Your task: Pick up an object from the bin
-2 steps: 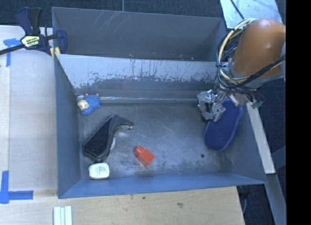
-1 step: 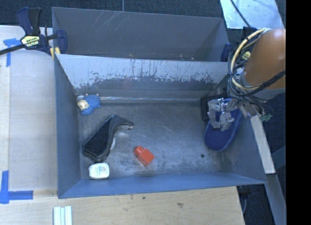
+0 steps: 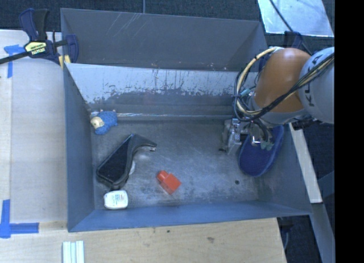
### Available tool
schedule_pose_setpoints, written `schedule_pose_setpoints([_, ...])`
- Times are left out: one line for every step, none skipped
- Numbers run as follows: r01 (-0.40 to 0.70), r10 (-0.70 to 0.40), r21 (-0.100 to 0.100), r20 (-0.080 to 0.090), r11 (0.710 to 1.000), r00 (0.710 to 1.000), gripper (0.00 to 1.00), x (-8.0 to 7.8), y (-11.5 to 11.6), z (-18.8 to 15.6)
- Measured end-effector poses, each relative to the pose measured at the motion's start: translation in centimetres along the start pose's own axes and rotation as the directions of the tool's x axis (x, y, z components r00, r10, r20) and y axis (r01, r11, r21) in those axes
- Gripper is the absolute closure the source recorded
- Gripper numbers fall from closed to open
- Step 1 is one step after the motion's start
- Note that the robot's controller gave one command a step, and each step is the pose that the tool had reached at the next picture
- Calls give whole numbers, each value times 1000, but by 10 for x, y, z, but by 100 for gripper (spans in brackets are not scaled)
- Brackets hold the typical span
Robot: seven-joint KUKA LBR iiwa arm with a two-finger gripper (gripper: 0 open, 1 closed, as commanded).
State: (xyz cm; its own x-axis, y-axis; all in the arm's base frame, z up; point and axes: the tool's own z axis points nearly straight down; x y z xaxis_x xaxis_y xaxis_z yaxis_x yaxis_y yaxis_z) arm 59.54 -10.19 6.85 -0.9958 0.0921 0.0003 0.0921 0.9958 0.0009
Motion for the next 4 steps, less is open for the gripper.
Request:
schedule_pose_setpoints([1,-1,1,3,1000,1000,0,-1,-1,-2])
schedule_pose_setpoints([153,-152,-4,3,988,988,0,31,-58,-27])
schedule_pose_setpoints([334,-334,-18,-3,942,942,0,-18,-45,-2])
schedule_pose_setpoints([335,-335,-13,-1,942,942,100,-18,-47,-2])
